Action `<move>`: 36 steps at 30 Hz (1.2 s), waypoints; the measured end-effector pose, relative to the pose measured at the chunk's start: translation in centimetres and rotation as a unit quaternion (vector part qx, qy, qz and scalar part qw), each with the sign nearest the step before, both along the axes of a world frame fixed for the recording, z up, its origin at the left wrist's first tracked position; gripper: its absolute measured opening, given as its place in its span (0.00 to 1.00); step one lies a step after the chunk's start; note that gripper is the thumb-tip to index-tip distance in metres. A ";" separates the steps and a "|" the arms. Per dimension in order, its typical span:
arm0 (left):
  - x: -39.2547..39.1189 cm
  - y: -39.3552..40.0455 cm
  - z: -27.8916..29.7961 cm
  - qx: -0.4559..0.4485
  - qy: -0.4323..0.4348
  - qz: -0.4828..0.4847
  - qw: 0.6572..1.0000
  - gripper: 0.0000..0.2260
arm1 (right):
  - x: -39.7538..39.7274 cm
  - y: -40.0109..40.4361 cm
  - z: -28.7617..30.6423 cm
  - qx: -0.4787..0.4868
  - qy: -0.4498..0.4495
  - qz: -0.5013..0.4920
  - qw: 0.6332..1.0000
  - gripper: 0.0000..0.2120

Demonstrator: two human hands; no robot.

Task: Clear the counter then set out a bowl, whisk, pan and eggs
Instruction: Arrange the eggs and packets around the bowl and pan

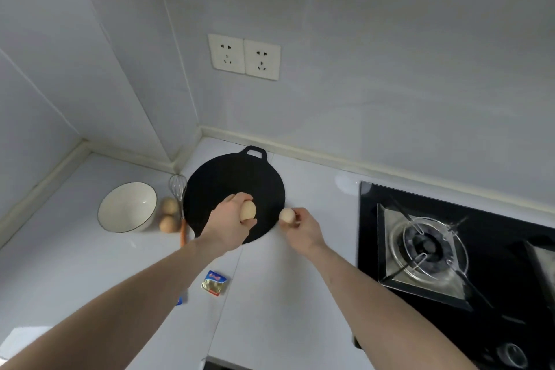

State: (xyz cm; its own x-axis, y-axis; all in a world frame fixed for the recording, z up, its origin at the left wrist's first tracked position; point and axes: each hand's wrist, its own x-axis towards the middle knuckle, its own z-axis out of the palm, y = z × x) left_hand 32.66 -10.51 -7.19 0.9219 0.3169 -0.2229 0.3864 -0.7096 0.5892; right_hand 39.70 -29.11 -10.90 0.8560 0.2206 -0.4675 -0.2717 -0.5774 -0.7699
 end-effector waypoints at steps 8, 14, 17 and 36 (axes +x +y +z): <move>9.8 -8.1 -2.1 -0.051 0.031 -0.044 0.997 0.19 | 7.6 -9.8 2.0 -0.108 -0.082 -0.071 0.988 0.12; 15.7 -12.2 -5.8 -0.052 0.040 -0.058 0.996 0.18 | 12.3 -13.0 1.2 -0.186 -0.137 -0.044 0.972 0.14; 18.4 -13.6 -7.6 -0.058 0.039 -0.060 0.996 0.19 | 14.4 -13.4 -0.2 -0.192 -0.140 -0.039 0.970 0.16; 26.2 -17.3 -11.2 -0.138 0.020 0.014 0.990 0.26 | 22.2 -11.4 -5.9 -0.230 -0.162 -0.015 0.960 0.13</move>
